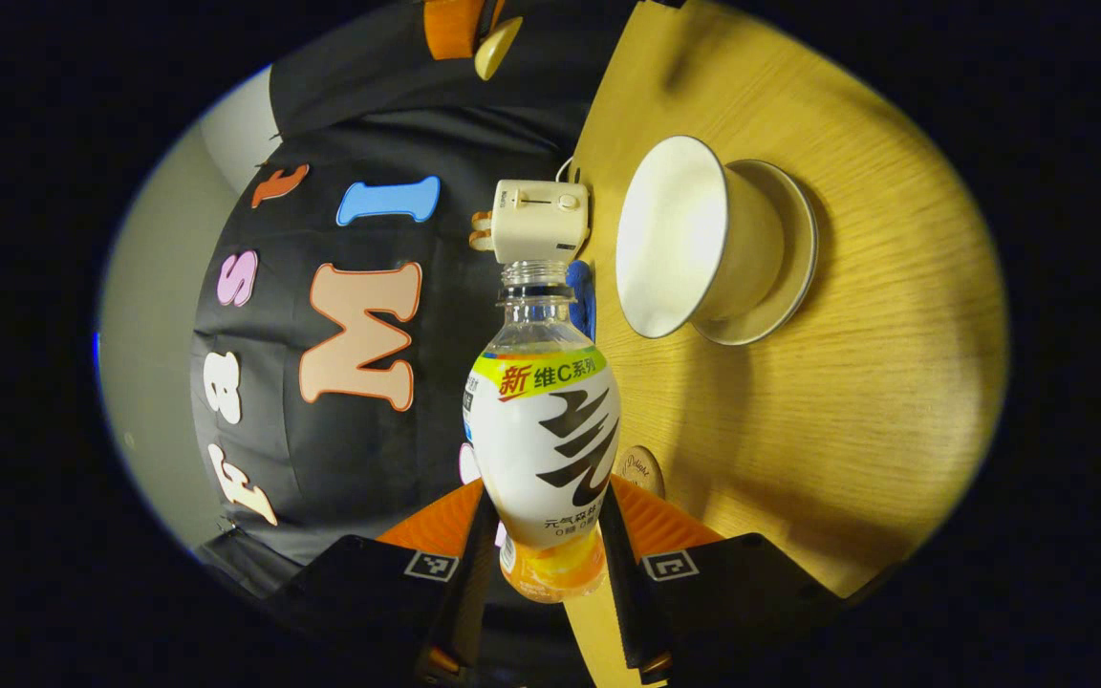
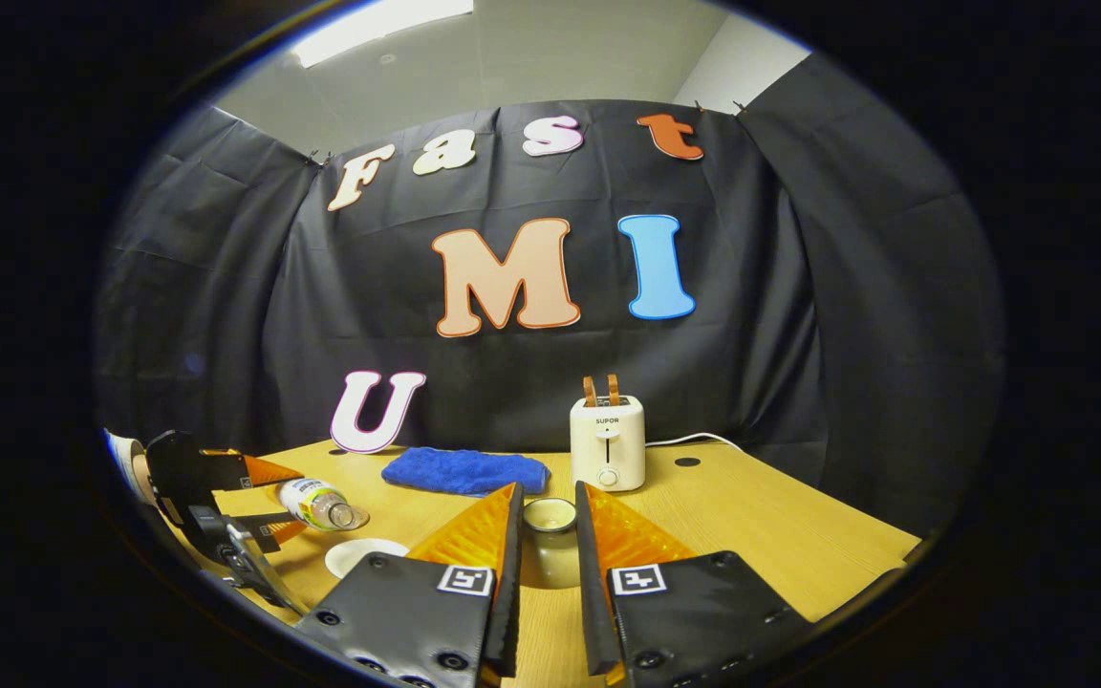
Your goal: Open the teacup lid with one hand, grasp the water bottle and pour water into the teacup with the other hand; after pouring, place the water bottle on the coaster and then close the teacup lid.
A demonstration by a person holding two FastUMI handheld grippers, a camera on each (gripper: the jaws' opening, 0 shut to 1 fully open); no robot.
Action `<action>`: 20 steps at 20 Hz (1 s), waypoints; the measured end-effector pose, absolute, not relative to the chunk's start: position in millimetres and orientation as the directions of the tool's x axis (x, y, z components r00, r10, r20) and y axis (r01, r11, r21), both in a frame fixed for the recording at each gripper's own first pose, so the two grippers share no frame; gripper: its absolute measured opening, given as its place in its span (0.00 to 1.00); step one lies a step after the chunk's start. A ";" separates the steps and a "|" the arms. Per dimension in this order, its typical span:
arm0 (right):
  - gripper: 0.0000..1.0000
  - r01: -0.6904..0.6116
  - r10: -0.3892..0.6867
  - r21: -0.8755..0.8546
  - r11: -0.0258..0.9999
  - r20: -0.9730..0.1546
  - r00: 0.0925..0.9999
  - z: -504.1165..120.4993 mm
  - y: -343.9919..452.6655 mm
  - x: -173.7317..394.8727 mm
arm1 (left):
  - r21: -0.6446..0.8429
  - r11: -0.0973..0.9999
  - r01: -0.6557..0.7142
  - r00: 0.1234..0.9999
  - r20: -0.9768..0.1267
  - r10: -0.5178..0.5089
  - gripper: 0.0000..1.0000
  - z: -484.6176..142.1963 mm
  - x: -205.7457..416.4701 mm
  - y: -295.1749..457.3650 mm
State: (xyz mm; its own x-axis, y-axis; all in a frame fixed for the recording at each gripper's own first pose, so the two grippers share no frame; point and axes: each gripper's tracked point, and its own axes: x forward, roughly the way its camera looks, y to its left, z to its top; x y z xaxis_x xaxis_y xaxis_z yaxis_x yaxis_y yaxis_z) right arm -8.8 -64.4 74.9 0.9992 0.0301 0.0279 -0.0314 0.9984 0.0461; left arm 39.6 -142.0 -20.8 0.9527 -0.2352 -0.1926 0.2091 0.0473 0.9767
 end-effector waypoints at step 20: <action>0.29 -0.061 0.060 0.049 0.997 0.029 0.998 78.2 -53.5 -12.6 | 0.948 -0.273 0.161 0.947 -0.226 -0.227 0.55 -4.8 35.2 -145.4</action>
State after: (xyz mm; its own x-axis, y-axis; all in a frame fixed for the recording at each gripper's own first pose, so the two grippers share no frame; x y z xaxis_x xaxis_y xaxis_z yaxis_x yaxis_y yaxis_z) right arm -12.6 -53.5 78.2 0.9978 0.0599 0.0290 -0.0612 0.9969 0.0489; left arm 35.2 -145.4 -4.8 0.9471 -0.2274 -0.2264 0.1613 -0.2727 0.9485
